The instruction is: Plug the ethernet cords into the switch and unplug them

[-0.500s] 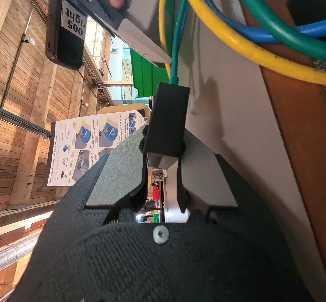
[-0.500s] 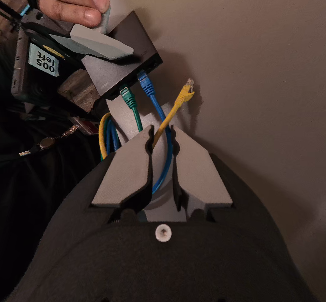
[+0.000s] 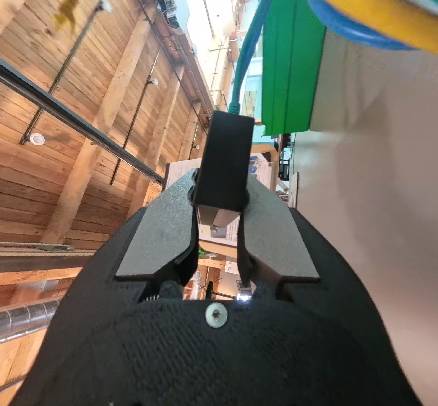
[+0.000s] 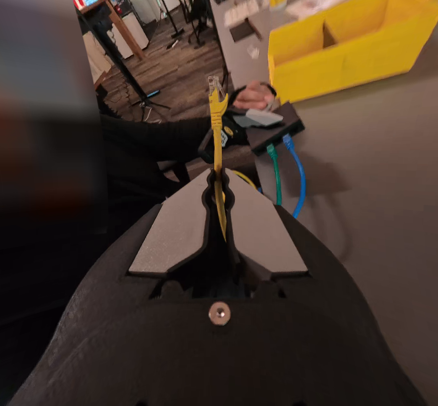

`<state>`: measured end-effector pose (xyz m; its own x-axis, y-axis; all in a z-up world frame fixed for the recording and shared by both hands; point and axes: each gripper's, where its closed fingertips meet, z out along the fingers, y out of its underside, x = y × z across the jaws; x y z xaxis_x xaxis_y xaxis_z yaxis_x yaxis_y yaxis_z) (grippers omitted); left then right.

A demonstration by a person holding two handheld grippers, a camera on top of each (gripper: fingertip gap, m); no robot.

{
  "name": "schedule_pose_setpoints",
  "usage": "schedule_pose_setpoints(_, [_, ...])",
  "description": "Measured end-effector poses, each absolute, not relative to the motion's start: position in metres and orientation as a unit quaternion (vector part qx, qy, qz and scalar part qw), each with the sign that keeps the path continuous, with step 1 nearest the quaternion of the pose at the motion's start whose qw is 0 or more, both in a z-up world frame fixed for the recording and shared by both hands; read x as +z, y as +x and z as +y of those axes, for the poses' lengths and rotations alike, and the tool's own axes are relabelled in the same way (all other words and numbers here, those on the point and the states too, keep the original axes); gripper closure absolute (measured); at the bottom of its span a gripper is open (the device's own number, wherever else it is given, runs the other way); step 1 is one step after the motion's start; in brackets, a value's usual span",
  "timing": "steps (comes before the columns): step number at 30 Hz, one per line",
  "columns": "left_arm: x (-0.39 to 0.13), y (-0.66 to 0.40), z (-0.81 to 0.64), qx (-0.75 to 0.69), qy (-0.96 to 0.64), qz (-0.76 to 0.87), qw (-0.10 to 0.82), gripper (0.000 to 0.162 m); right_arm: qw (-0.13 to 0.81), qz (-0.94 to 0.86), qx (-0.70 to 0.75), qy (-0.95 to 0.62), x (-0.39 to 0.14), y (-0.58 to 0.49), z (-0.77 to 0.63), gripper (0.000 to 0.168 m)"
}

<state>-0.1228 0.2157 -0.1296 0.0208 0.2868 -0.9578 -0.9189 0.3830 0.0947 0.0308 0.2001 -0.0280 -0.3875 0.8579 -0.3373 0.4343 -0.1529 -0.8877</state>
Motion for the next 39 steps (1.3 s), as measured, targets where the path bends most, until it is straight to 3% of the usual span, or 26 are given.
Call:
schedule_pose_setpoints(7, [-0.062,-0.134,0.190,0.496,-0.271,0.458,0.686,0.131,0.243,-0.604,0.576,-0.495,0.078,0.034,0.218,0.167])
schedule_pose_setpoints(13, [-0.041,-0.178,0.196,0.509,-0.313,0.392,0.699,0.131,0.425,-0.481,0.564,-0.519,0.158,-0.004,0.330,0.167])
schedule_pose_setpoints(18, [-0.051,-0.218,0.208,0.510,-0.362,0.369,0.687,0.131,0.595,-0.373,0.468,-0.536,0.181,-0.002,0.411,0.167])
schedule_pose_setpoints(21, [-0.061,-0.232,0.219,0.512,-0.395,0.375,0.664,0.131,0.593,-0.399,0.406,-0.570,0.142,-0.023,0.432,0.168])
schedule_pose_setpoints(27, [-0.058,-0.273,0.230,0.535,-0.467,0.299,0.637,0.131,0.433,-0.507,0.292,-0.686,-0.018,-0.073,0.452,0.167])
schedule_pose_setpoints(31, [-0.076,-0.279,0.241,0.502,-0.521,0.340,0.601,0.131,0.434,-0.497,0.163,-0.734,-0.080,-0.053,0.488,0.167])
schedule_pose_setpoints(34, [-0.101,-0.290,0.250,0.480,-0.564,0.347,0.575,0.131,0.518,-0.420,0.199,-0.718,-0.032,-0.026,0.506,0.166])
schedule_pose_setpoints(39, [-0.095,-0.282,0.252,0.490,-0.541,0.351,0.587,0.132,0.692,-0.296,0.316,-0.578,0.148,0.044,0.481,0.167])
